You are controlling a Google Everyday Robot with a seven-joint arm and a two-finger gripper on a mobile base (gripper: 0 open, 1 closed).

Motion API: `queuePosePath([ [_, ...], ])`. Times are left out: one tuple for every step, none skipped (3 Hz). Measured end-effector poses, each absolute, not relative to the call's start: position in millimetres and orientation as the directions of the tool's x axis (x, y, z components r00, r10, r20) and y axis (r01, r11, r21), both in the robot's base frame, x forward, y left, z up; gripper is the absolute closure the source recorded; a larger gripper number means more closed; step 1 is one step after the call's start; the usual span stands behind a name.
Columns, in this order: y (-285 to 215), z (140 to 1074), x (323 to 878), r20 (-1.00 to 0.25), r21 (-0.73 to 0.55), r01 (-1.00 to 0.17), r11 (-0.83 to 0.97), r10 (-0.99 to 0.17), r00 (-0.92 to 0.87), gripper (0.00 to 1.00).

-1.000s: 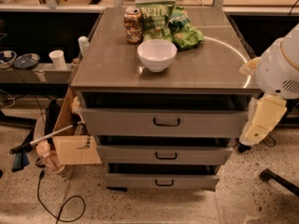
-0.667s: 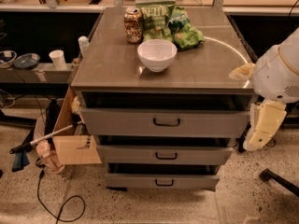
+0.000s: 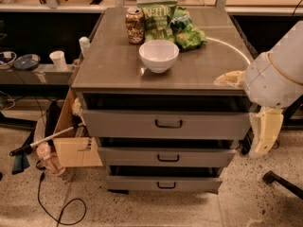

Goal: Open top drawer

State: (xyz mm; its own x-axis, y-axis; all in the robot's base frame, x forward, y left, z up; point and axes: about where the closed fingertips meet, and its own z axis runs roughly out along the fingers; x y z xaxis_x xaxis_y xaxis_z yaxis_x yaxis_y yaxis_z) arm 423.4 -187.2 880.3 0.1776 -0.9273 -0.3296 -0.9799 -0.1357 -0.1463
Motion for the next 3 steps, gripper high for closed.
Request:
queuePosePath([
  [-187.9,868.4,423.4,-0.253,-0.183,-0.976,-0.120,-0.953,0.164,0.00],
  [-193.2,851.0,426.6,-0.176,-0.210,-0.976,-0.057,-0.980,0.095,0.00],
  [-196.6,839.6,418.7,-0.116,-0.228,-0.974,-0.002,-0.993,0.029,0.00],
])
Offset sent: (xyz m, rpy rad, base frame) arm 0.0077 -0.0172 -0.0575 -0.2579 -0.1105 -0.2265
